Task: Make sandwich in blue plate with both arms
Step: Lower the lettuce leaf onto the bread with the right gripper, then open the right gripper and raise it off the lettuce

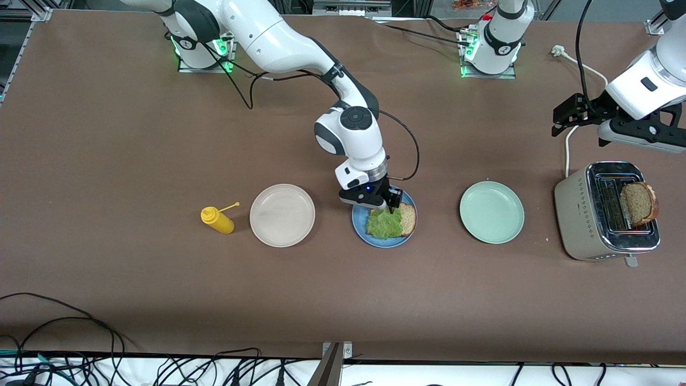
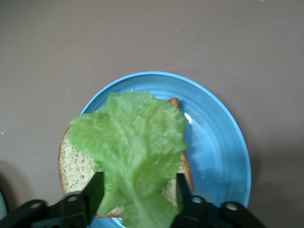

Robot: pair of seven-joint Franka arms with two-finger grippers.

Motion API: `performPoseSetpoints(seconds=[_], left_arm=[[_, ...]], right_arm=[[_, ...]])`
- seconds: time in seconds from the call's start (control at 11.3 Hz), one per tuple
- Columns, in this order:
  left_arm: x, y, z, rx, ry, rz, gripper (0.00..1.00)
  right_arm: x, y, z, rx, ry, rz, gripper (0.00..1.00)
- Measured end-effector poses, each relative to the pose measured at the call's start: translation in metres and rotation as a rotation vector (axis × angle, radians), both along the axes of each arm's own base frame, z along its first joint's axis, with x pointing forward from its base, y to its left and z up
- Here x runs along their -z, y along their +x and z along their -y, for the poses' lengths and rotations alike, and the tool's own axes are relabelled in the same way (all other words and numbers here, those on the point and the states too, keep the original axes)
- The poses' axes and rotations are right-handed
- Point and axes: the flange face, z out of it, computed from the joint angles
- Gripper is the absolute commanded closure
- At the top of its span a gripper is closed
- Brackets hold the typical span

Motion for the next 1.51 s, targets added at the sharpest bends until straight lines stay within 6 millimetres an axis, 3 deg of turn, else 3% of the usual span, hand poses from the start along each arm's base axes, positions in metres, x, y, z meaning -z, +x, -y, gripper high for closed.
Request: performPoseSetpoints(seconds=[0.62,0.8,1.15,1.51], left_arm=[[0.000,0.000,0.000,0.000,0.000,0.000,0.00],[0.000,0.000,0.000,0.000,0.000,0.000,0.00],[0.000,0.000,0.000,0.000,0.000,0.000,0.00],[0.000,0.000,0.000,0.000,0.000,-0.001,0.00]], right_arm=[[-0.007,0.002,-0.001,0.000,-0.007,0.004,0.00],[-0.019,0.009,0.005,-0.008,-0.034,0.003,0.00],[-0.077,0.041,0.047,-0.098,-0.152,-0.050,0.00],[-0.127,0.076,0.118,-0.244,-0.225,-0.108,0.00]])
